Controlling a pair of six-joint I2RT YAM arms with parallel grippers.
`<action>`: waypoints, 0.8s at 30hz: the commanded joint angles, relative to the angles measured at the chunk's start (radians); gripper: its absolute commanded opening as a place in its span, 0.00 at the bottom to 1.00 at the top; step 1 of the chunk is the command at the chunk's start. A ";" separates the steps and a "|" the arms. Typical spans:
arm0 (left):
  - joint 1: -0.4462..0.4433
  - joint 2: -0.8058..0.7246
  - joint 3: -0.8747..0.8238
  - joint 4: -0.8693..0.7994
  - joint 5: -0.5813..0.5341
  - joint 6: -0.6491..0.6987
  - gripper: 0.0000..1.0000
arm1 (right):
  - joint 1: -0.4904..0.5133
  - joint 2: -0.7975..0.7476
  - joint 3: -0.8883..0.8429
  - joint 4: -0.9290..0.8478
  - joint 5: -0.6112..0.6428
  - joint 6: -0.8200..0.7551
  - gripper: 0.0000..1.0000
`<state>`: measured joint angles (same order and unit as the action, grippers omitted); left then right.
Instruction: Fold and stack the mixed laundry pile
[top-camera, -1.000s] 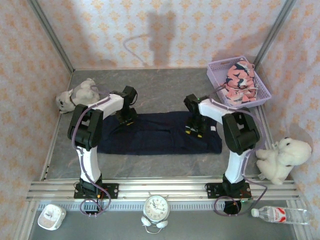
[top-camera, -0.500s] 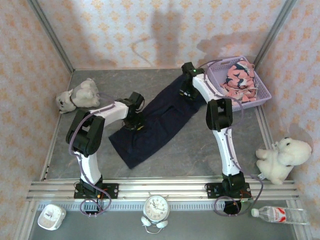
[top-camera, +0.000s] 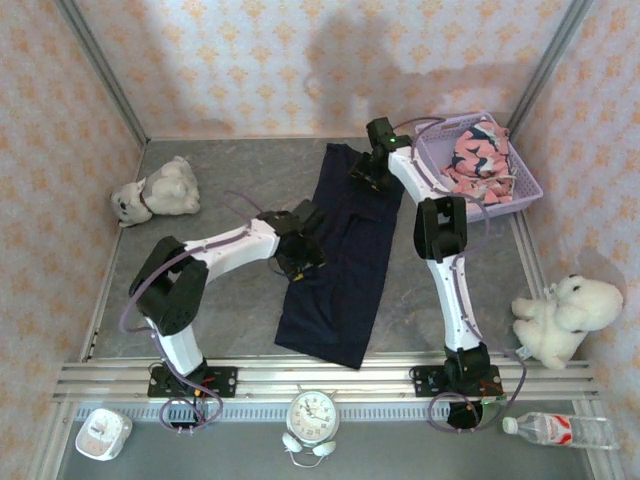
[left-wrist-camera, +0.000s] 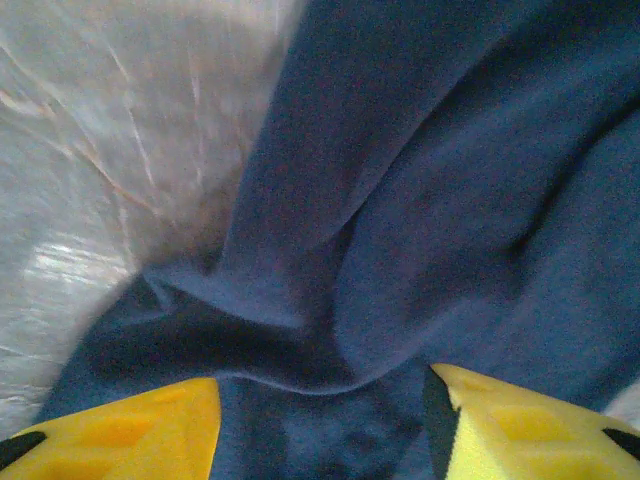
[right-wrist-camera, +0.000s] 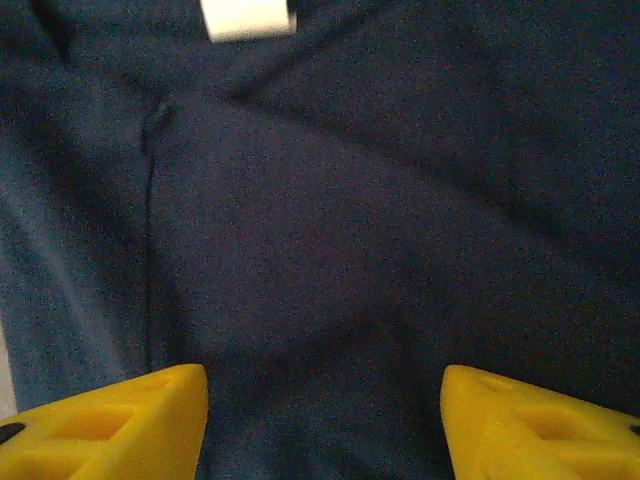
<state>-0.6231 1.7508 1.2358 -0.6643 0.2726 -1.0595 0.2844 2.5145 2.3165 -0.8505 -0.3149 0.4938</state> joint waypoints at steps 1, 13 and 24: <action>0.055 -0.007 0.063 -0.091 -0.056 0.127 0.58 | 0.021 -0.213 -0.150 -0.020 0.067 -0.033 0.63; 0.032 0.251 0.200 0.030 0.063 0.250 0.43 | 0.054 -0.362 -0.610 0.123 0.085 0.072 0.62; -0.046 0.264 -0.003 0.154 0.071 0.107 0.42 | 0.116 -0.012 -0.233 0.054 -0.006 0.046 0.62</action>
<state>-0.6506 1.9869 1.3281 -0.5049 0.3157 -0.8825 0.3538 2.3592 1.9793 -0.7708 -0.2749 0.5591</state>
